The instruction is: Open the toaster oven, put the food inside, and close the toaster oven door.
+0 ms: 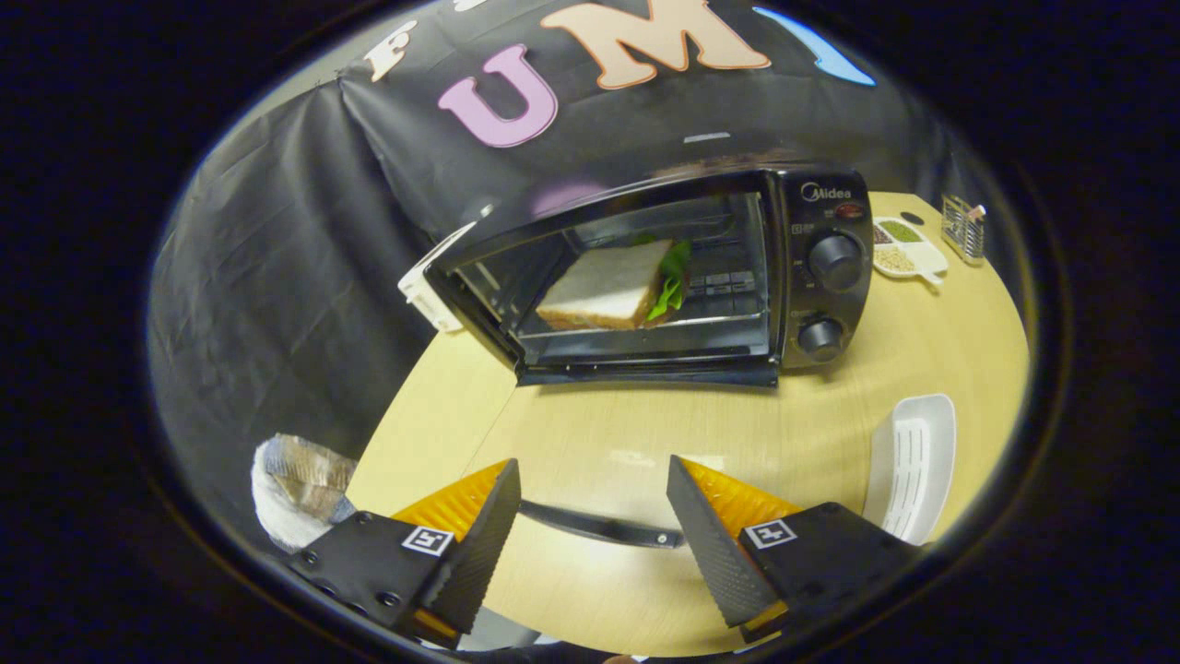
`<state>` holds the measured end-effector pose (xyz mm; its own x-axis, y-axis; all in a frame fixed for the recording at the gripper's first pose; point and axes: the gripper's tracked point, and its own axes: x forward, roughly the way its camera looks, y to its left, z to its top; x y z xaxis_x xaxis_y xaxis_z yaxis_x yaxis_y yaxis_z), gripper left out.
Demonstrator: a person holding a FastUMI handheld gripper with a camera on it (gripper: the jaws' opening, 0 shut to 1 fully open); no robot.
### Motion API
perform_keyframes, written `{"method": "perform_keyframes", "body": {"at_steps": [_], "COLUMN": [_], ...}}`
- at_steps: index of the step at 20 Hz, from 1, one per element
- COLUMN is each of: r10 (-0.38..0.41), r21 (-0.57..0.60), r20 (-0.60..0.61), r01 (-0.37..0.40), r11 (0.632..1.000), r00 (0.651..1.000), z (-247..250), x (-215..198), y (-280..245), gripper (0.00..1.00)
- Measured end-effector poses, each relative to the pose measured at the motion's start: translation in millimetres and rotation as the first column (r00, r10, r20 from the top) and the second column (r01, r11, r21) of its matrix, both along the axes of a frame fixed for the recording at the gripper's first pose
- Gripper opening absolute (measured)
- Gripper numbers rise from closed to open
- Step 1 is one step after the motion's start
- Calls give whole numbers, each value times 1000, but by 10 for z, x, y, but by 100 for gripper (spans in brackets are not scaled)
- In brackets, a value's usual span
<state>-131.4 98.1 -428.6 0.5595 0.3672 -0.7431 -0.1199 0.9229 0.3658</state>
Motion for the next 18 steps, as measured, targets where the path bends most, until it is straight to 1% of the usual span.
{"method": "perform_keyframes", "body": {"at_steps": [6,9,14,18], "r10": [106,140,168,161], "r21": [-32,-33,-41,-105], "r20": [-50,-84,-160,-226], "r01": [-107,-143,-177,-189], "r11": [994,989,983,976], "r00": [993,987,973,961], "z": [-69,-110,-246,-414], "x": [-360,-492,-711,-781], "y": [70,82,45,-116], "gripper": [98,98,99,98]}}
